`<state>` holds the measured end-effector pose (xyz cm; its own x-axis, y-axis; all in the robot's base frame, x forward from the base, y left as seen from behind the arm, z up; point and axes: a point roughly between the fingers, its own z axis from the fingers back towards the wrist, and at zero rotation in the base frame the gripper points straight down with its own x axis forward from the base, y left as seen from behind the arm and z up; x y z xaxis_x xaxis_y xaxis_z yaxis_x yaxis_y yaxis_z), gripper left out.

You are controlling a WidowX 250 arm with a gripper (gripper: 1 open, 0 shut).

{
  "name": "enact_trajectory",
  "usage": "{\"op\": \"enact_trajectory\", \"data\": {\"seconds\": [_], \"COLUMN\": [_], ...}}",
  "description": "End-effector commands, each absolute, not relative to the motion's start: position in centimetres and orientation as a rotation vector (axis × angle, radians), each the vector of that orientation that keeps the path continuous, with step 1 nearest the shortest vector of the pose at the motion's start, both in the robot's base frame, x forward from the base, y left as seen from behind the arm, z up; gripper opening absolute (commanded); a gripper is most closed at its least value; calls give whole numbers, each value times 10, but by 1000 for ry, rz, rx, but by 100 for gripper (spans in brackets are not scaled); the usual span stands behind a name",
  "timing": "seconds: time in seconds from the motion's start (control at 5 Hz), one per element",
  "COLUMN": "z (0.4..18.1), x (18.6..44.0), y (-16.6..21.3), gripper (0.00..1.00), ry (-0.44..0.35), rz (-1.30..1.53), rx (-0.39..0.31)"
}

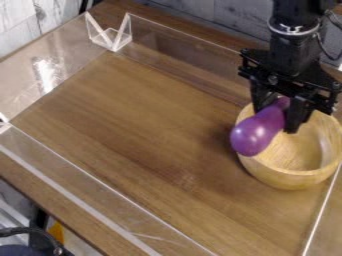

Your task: Put the purple eggplant in the brown bowl

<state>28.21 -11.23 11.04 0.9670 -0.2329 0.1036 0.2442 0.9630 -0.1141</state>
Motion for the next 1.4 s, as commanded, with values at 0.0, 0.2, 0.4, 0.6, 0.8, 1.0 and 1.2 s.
{"op": "enact_trajectory", "data": {"seconds": [0.0,0.2,0.4,0.6,0.8,1.0,1.2], "z": [117,112,106,100,97,95,93], "x": [286,286,287,289,290,293,297], "y": [-117,-117,-116,-116,-116,-114,-111], "gripper": [0,0,0,0,0,0,0], "ry": [-130,-126,-127,-130,-130,-124,-119], "rz": [-252,-252,-257,-265,-271,-277,-288], "rx": [-141,-144,-143,-142,-141,-137,-130]}}
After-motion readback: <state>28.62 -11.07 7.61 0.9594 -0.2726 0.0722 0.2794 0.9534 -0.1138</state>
